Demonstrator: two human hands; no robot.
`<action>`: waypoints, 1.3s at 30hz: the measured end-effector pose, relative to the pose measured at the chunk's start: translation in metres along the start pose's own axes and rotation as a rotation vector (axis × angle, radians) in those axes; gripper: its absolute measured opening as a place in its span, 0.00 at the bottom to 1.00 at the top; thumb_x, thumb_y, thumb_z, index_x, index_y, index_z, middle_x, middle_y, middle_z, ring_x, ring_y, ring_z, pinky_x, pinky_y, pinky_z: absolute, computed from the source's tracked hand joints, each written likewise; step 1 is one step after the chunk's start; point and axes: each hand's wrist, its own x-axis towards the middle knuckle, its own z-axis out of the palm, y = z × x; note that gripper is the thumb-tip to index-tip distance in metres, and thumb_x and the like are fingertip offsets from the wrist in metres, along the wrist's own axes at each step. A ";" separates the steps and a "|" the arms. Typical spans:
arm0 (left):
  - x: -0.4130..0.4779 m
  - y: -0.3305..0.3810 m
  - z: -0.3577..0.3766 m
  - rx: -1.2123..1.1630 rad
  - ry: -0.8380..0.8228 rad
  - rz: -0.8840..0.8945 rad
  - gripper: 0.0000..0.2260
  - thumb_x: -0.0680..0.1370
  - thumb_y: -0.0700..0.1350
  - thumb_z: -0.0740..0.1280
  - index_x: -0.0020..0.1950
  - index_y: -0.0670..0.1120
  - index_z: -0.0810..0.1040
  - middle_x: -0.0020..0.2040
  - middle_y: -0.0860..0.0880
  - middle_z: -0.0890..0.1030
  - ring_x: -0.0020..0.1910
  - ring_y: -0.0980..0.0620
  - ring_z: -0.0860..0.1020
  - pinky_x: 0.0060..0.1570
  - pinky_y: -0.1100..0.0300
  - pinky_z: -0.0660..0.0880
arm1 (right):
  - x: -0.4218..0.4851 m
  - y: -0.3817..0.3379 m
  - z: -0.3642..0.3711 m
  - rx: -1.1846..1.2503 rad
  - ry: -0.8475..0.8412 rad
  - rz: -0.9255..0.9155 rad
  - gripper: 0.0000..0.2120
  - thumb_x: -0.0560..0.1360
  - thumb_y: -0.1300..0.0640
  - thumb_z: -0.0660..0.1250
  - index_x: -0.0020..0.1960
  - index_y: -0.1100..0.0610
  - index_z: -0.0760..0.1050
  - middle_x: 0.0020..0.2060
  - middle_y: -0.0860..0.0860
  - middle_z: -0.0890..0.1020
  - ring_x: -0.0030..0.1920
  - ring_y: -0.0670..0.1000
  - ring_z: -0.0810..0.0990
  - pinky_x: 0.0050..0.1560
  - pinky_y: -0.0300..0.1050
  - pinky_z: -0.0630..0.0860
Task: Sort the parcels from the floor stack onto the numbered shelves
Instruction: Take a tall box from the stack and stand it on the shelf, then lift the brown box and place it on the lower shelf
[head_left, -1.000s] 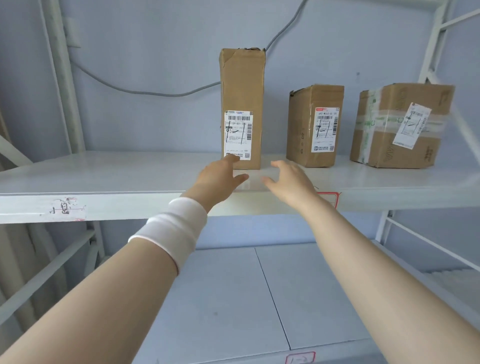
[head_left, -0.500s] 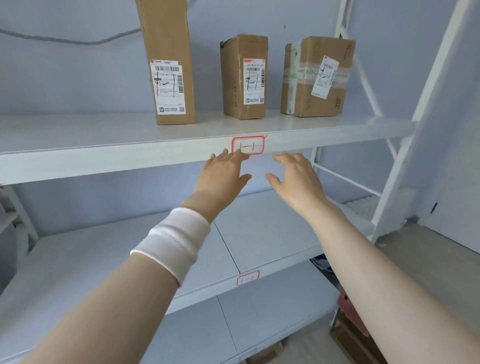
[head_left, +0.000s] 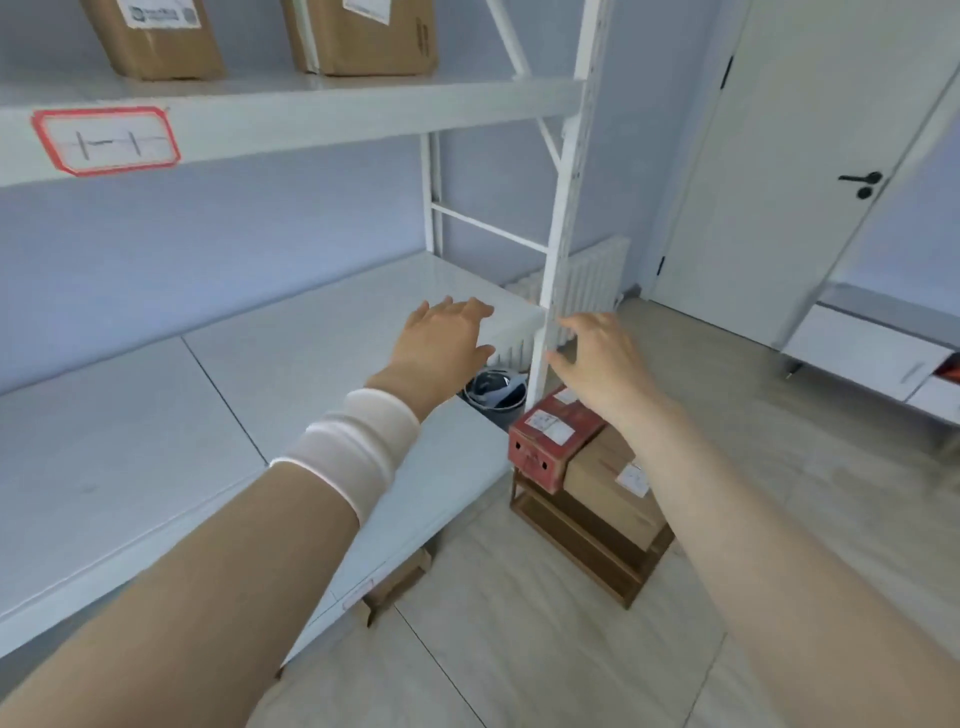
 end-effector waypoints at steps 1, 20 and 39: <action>0.006 0.016 0.012 -0.005 -0.022 0.029 0.22 0.80 0.48 0.60 0.74 0.48 0.61 0.73 0.46 0.66 0.74 0.44 0.61 0.74 0.52 0.52 | -0.005 0.019 0.001 -0.007 -0.003 0.045 0.22 0.78 0.51 0.63 0.69 0.58 0.69 0.66 0.57 0.72 0.66 0.56 0.69 0.65 0.48 0.66; 0.159 0.116 0.182 -0.214 -0.317 0.290 0.17 0.80 0.48 0.61 0.68 0.47 0.69 0.63 0.46 0.77 0.59 0.46 0.77 0.59 0.55 0.71 | 0.044 0.212 0.078 0.020 -0.154 0.611 0.21 0.78 0.51 0.61 0.69 0.54 0.68 0.67 0.54 0.71 0.67 0.55 0.68 0.65 0.47 0.66; 0.278 0.152 0.346 -0.288 -0.792 0.201 0.21 0.80 0.49 0.61 0.72 0.48 0.64 0.69 0.48 0.72 0.67 0.46 0.71 0.64 0.53 0.68 | 0.091 0.364 0.176 0.201 -0.332 0.990 0.22 0.78 0.49 0.61 0.70 0.55 0.67 0.67 0.54 0.70 0.67 0.55 0.69 0.67 0.50 0.67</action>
